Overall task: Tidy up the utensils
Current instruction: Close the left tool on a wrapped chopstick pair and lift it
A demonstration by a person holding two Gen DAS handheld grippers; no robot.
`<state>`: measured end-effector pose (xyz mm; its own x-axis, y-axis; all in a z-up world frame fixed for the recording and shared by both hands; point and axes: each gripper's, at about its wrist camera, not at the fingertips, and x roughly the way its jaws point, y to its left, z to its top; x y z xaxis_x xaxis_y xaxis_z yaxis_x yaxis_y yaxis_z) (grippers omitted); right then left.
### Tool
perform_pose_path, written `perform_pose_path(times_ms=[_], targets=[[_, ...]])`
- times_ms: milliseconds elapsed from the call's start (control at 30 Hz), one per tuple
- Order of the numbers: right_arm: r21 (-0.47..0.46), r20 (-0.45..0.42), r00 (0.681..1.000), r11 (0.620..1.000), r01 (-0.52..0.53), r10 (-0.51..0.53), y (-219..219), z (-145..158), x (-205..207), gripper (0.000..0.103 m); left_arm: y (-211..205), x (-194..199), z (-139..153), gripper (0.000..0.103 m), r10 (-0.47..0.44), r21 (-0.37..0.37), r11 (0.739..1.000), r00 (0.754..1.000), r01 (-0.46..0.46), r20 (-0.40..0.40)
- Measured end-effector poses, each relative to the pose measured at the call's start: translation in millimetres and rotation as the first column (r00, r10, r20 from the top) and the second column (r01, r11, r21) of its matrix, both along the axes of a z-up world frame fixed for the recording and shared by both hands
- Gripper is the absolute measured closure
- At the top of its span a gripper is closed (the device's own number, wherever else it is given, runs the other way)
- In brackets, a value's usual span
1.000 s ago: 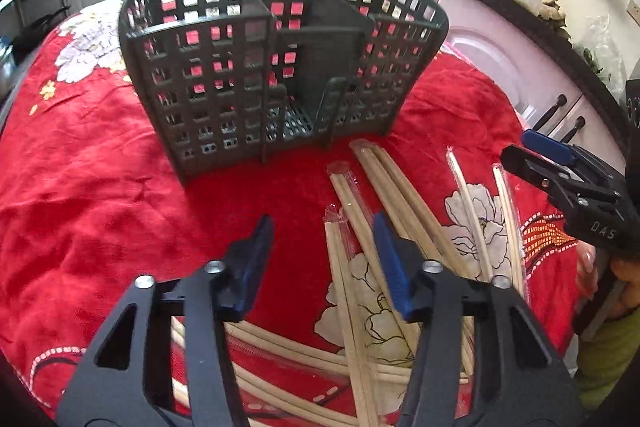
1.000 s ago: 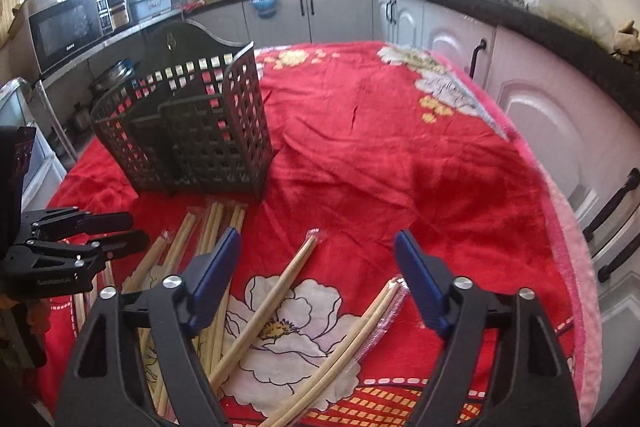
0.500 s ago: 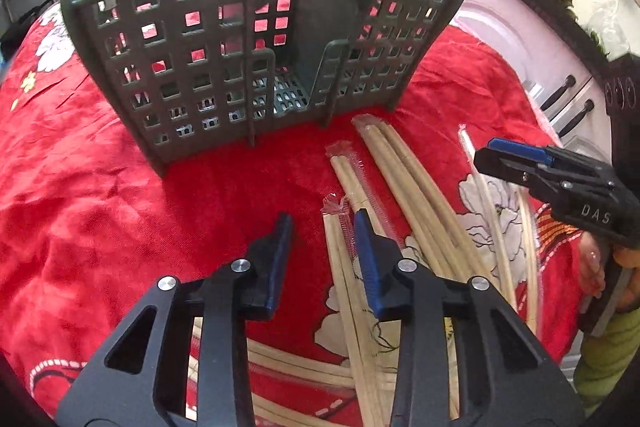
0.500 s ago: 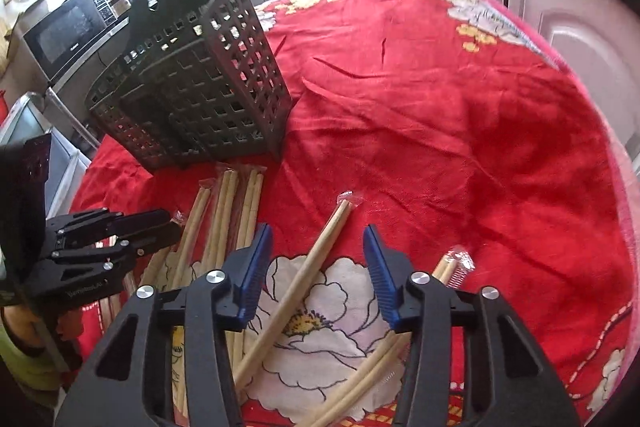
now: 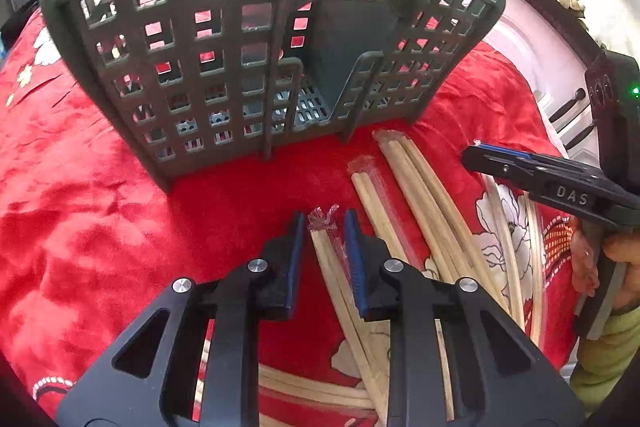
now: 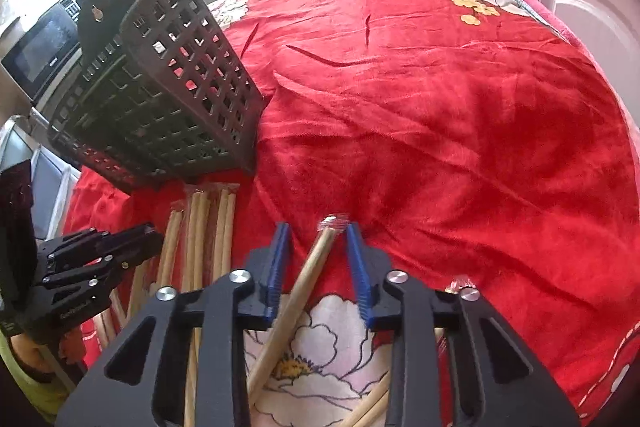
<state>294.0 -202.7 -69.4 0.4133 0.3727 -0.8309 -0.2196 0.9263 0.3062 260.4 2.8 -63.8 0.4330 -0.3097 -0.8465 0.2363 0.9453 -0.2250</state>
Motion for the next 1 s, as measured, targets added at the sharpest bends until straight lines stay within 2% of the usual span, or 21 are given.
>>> perform_pose_path(times_ms=[167, 333, 600, 800, 1000], targets=[[0.042, -0.001, 1.000, 0.999, -0.001, 0.001, -2.0, 1.6, 1.3, 0.094, -3.9, -0.5, 0.8, 0.089, -0.011, 0.028, 1.000, 1.000, 0.010, 0.022], [0.117, 0.032, 0.999, 0.993, -0.019, 0.015, -2.8, 9.9, -16.1, 0.095, -2.9, -0.2, 0.9, 0.097, -0.002, 0.030, 1.000, 1.000, 0.002, 0.024], [0.154, 0.116, 0.992, 0.986, -0.071, 0.053, 1.4, 37.6, -41.2, 0.095, 15.1, -13.5, 15.9, 0.099, 0.005, -0.031, 1.000, 0.999, -0.003, 0.052], [0.160, 0.213, 0.973, 0.979, -0.126, 0.090, 9.2, 70.3, -56.0, 0.095, 30.5, -31.3, 53.0, 0.100, 0.020, -0.075, 0.997, 0.989, -0.009, 0.147], [0.156, 0.346, 0.929, 0.969, -0.194, 0.131, 20.6, 110.7, -76.3, 0.095, 43.7, -52.1, 106.1, 0.100, 0.051, -0.102, 0.995, 0.958, -0.022, 0.283]])
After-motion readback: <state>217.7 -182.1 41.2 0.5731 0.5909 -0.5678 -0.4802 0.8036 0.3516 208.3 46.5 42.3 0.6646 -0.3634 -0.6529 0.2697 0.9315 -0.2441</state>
